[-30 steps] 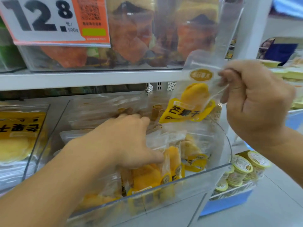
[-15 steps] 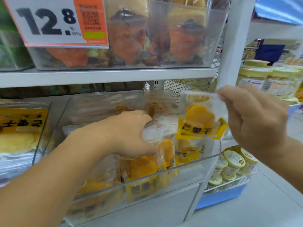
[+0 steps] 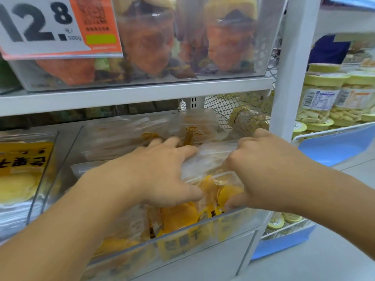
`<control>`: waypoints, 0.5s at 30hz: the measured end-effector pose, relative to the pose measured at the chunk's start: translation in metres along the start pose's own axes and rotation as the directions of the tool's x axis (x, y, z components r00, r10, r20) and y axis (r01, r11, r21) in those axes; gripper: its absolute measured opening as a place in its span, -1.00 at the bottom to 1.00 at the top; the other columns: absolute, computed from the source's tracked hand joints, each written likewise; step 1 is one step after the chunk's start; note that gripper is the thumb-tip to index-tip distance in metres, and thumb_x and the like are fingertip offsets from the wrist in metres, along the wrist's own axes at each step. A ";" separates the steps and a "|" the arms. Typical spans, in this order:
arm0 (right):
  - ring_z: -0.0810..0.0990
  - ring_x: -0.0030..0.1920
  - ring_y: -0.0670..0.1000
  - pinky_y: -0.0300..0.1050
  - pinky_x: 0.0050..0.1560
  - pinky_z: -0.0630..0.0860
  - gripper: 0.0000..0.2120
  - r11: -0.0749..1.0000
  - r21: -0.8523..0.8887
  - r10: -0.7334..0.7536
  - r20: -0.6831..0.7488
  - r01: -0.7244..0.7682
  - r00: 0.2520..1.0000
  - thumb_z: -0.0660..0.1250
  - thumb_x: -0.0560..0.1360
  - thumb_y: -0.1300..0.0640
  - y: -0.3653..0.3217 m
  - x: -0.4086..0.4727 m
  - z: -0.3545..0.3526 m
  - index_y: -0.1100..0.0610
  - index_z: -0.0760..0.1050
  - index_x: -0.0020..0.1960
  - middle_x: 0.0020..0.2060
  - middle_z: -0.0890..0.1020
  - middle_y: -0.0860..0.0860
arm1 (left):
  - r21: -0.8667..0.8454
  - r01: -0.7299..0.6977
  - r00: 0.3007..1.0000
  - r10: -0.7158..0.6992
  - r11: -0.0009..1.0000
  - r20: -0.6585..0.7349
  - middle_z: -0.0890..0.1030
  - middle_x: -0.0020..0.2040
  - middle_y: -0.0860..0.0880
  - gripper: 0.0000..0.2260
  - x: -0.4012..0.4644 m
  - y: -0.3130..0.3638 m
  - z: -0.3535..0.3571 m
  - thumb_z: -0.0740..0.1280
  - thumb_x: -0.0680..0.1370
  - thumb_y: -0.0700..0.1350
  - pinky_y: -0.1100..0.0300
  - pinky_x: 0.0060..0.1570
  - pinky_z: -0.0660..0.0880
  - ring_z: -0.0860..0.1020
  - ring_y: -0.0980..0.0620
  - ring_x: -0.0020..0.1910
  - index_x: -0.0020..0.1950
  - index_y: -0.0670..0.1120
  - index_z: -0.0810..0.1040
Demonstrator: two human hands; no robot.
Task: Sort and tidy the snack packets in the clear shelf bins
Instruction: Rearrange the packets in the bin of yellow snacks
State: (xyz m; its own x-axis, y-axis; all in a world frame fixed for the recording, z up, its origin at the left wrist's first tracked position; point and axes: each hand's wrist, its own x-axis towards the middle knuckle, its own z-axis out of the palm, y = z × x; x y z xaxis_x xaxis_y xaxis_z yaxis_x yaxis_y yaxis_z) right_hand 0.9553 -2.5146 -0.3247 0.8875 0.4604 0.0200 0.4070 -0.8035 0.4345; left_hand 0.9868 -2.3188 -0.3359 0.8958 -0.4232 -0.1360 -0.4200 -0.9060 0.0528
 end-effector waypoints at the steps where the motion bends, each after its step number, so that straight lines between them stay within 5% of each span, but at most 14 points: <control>1: 0.48 -0.15 0.03 -0.09 -0.15 0.26 -0.49 0.999 0.038 0.016 0.056 -0.018 0.998 0.33 0.33 -0.48 0.000 0.002 -0.003 -0.02 0.43 -0.18 -0.31 0.43 -0.10 | 0.008 -0.002 1.000 0.002 1.000 -0.002 0.17 0.46 0.14 -0.20 0.000 0.000 0.000 0.27 0.40 0.42 -0.04 0.35 0.35 0.21 -0.03 0.44 0.57 0.30 0.02; 5: 0.53 -0.13 0.07 -0.10 -0.20 0.30 -0.50 0.994 0.028 0.107 0.062 -0.109 0.992 0.44 0.34 -0.36 0.021 0.011 -0.003 0.05 0.37 -0.28 -0.33 0.40 -0.10 | 0.039 -0.005 1.000 0.005 0.999 -0.005 0.18 0.48 0.15 -0.17 -0.002 0.003 -0.001 0.25 0.36 0.52 -0.07 0.37 0.35 0.24 -0.03 0.43 0.54 0.22 0.17; 7: 0.54 -0.08 0.06 -0.08 -0.13 0.31 -0.56 0.999 0.023 0.034 -0.041 -0.033 0.999 0.45 0.35 -0.32 0.033 0.018 0.002 0.03 0.42 -0.27 -0.29 0.45 -0.11 | 0.063 -0.013 1.000 0.011 0.998 0.018 0.12 0.52 0.18 -0.19 -0.004 0.004 -0.002 0.26 0.36 0.53 -0.08 0.40 0.32 0.21 -0.03 0.48 0.53 0.22 0.20; 10: 0.48 -0.15 0.12 -0.04 -0.19 0.34 -0.58 0.997 -0.018 -0.082 -0.296 0.080 0.952 0.68 0.08 -0.07 0.034 0.021 0.022 -0.04 0.47 -0.29 -0.24 0.43 -0.04 | 0.065 -0.026 0.998 0.022 0.998 0.065 0.01 0.56 0.19 -0.31 -0.006 0.006 -0.006 0.29 0.38 0.49 -0.07 0.44 0.28 0.14 -0.07 0.52 0.45 0.31 0.26; 13: 0.42 0.12 0.12 0.11 0.07 0.45 -0.28 0.994 0.056 -0.074 -0.315 0.096 0.946 0.56 0.16 -0.07 0.030 0.020 0.030 -0.03 0.38 0.26 0.12 0.41 0.02 | 0.050 -0.057 0.996 0.054 0.997 0.071 -0.09 0.58 0.24 -0.36 -0.007 0.007 -0.007 0.29 0.38 0.49 -0.07 0.46 0.26 0.11 -0.06 0.53 0.42 0.32 0.34; 15: 0.38 0.33 0.05 0.16 0.41 0.29 0.04 0.981 0.144 -0.103 -0.171 0.128 0.980 0.48 0.24 -0.08 0.030 0.016 0.027 -0.12 -0.04 0.55 0.35 0.32 -0.04 | 0.057 -0.077 0.995 0.073 0.995 0.070 -0.10 0.59 0.26 -0.42 -0.009 0.009 -0.008 0.29 0.40 0.48 -0.05 0.48 0.24 0.09 -0.01 0.53 0.37 0.30 0.40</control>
State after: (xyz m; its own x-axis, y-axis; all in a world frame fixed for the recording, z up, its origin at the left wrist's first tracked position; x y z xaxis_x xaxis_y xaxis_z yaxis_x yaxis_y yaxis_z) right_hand 0.9875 -2.5417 -0.3351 0.7907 0.5984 0.1290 0.5443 -0.7837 0.2992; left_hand 0.9760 -2.3232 -0.3261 0.8505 -0.4863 -0.2005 -0.4951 -0.8688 0.0071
